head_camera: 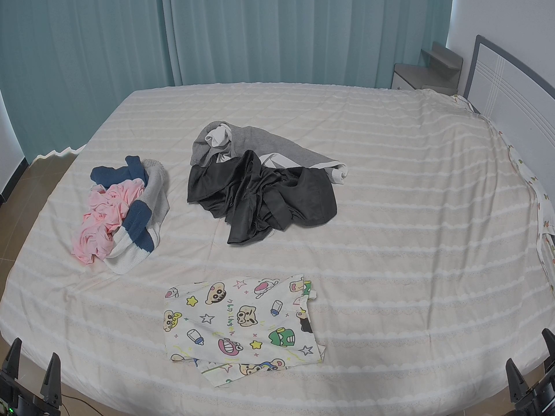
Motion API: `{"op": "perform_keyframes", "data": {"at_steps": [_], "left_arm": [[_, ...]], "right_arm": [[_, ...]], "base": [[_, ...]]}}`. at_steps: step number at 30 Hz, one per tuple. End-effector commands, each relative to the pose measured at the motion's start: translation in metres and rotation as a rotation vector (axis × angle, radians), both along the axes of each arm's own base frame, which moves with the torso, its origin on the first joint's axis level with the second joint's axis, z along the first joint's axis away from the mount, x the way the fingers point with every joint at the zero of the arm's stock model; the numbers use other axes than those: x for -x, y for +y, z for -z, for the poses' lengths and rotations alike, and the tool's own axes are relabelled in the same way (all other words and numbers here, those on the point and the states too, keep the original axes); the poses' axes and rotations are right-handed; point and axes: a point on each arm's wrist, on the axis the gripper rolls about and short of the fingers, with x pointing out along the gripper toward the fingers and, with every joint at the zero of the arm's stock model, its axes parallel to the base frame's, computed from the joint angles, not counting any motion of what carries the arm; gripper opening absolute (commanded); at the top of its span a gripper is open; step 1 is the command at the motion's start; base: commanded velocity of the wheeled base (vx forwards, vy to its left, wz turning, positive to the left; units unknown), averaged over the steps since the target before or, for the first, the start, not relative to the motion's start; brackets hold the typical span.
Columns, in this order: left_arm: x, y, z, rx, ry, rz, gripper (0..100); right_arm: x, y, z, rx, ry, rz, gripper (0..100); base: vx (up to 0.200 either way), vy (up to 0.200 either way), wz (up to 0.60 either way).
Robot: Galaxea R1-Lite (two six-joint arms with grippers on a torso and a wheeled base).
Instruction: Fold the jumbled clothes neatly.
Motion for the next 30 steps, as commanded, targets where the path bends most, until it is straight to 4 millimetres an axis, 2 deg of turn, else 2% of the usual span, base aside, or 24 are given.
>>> {"op": "perform_keyframes", "data": {"at_steps": [1, 30], "left_arm": [[-0.0007, 0.0, 0.0051, 0.001, 0.009, -0.001, 100], [-0.0007, 0.0, 0.0051, 0.001, 0.009, -0.001, 100]], "right_arm": [[-0.0006, 0.0, 0.0049, -0.001, 0.007, 0.0, 100], [-0.0006, 0.0, 0.0049, -0.013, 0.008, 0.0, 100]], "base": [[0.0, 0.0, 0.0], [0.0, 0.0, 0.0]]}}
